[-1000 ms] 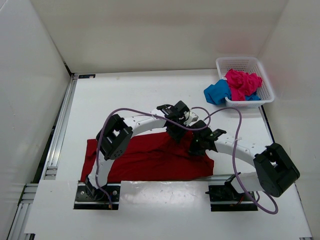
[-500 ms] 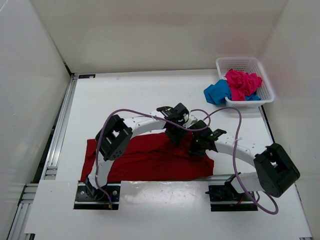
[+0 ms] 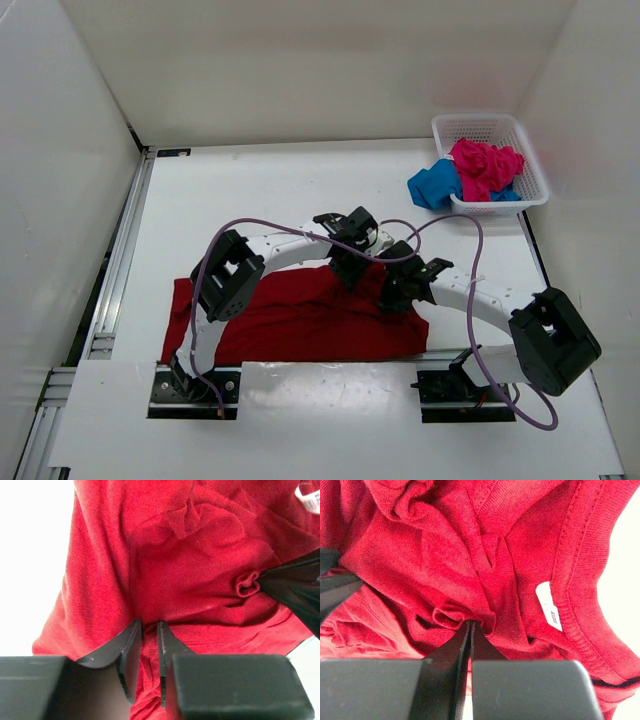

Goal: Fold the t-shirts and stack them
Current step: Fold the other side of the tshirt into a rectangle

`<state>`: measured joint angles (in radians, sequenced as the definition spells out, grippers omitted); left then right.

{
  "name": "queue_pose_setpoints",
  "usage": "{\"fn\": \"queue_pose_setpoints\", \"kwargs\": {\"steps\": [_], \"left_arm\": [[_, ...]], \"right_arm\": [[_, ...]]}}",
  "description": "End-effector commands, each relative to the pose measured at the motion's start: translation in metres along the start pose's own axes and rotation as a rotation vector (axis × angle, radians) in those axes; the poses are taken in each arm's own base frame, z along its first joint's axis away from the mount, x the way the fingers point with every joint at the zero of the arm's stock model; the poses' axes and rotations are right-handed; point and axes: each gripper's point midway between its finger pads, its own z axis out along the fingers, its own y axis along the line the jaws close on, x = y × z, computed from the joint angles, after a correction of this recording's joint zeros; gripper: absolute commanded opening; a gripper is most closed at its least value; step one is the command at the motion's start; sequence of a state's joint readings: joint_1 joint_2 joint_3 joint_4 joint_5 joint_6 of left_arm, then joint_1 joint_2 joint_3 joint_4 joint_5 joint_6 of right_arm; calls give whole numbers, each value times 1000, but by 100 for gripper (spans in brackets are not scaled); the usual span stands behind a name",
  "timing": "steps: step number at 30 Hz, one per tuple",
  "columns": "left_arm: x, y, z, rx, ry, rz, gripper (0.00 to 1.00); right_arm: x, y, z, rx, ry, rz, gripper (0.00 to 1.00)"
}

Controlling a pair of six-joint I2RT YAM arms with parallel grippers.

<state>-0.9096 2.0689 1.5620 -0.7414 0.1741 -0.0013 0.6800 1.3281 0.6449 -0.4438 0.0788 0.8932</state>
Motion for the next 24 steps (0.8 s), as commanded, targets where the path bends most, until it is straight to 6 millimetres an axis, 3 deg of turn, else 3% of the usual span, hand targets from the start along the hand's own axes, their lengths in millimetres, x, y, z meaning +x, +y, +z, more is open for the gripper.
{"fn": "queue_pose_setpoints", "kwargs": {"steps": [1, 5, 13, 15, 16, 18, 20, 24], "left_arm": [[-9, -7, -28, 4, -52, 15, 22], [-13, -8, -29, 4, -61, 16, 10], [-17, -11, -48, 4, -91, 22, 10], [-13, -11, -52, 4, -86, 21, 18], [-16, -12, -56, 4, -99, 23, 35], [-10, -12, -55, 4, -81, 20, 50], [-6, -14, -53, 15, -71, 19, 56], [6, -19, -41, 58, -11, 8, 56]], "right_arm": [[0, -10, -4, 44, 3, -20, 0], [1, -12, -4, 51, 9, -20, 0], [1, -14, -8, 58, 1, -31, 0], [0, -15, -8, 64, -6, -31, 0], [1, -18, -8, 72, 1, -41, 0], [1, -18, -8, 72, 1, -50, 0], [-1, -15, -9, 65, -5, -50, 0], [-1, -15, -9, 65, -5, -50, 0]]}}
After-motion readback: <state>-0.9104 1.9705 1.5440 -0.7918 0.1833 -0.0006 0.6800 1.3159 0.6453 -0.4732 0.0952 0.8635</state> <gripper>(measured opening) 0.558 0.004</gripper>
